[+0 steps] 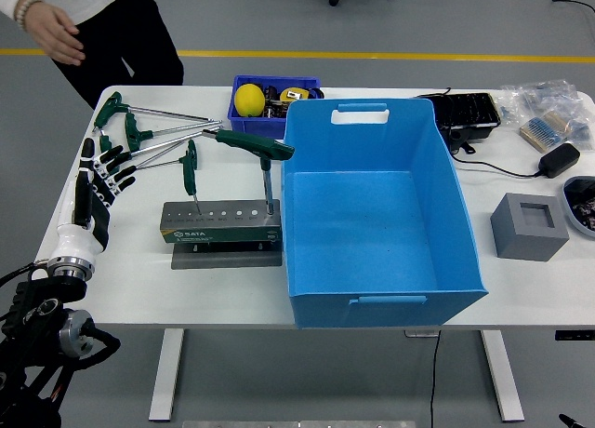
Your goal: Lift tool from toolbox,place it in box,lift tool from toolbox,place it in box
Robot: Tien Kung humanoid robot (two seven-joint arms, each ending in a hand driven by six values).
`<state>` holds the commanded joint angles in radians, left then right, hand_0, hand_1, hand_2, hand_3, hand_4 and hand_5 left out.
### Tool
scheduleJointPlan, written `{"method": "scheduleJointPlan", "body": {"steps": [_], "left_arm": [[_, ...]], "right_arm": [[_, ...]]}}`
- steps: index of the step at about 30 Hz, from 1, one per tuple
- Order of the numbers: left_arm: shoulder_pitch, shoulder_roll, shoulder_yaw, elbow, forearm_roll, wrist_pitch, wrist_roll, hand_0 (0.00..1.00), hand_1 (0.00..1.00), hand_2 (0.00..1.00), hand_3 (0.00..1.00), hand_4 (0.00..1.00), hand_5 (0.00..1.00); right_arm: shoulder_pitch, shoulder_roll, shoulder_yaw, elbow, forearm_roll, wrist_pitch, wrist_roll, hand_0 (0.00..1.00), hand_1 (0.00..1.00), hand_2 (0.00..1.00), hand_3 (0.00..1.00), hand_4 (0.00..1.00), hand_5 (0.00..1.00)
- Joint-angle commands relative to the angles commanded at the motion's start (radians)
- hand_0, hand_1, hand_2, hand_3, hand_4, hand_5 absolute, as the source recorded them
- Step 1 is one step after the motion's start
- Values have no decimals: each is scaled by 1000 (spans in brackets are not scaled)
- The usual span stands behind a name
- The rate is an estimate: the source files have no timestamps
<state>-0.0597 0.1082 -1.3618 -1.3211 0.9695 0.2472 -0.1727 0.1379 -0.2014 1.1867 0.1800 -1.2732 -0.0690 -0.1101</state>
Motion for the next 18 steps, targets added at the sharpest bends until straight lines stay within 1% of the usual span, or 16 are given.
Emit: {"method": "scheduleJointPlan", "body": {"steps": [18], "left_arm": [[4,1,3,0,1,11,-2,752,750,802,750,982,998]], "right_arm": [[-6,2,16,0,-11,0,-1,783,704,737,716,998,788]]}}
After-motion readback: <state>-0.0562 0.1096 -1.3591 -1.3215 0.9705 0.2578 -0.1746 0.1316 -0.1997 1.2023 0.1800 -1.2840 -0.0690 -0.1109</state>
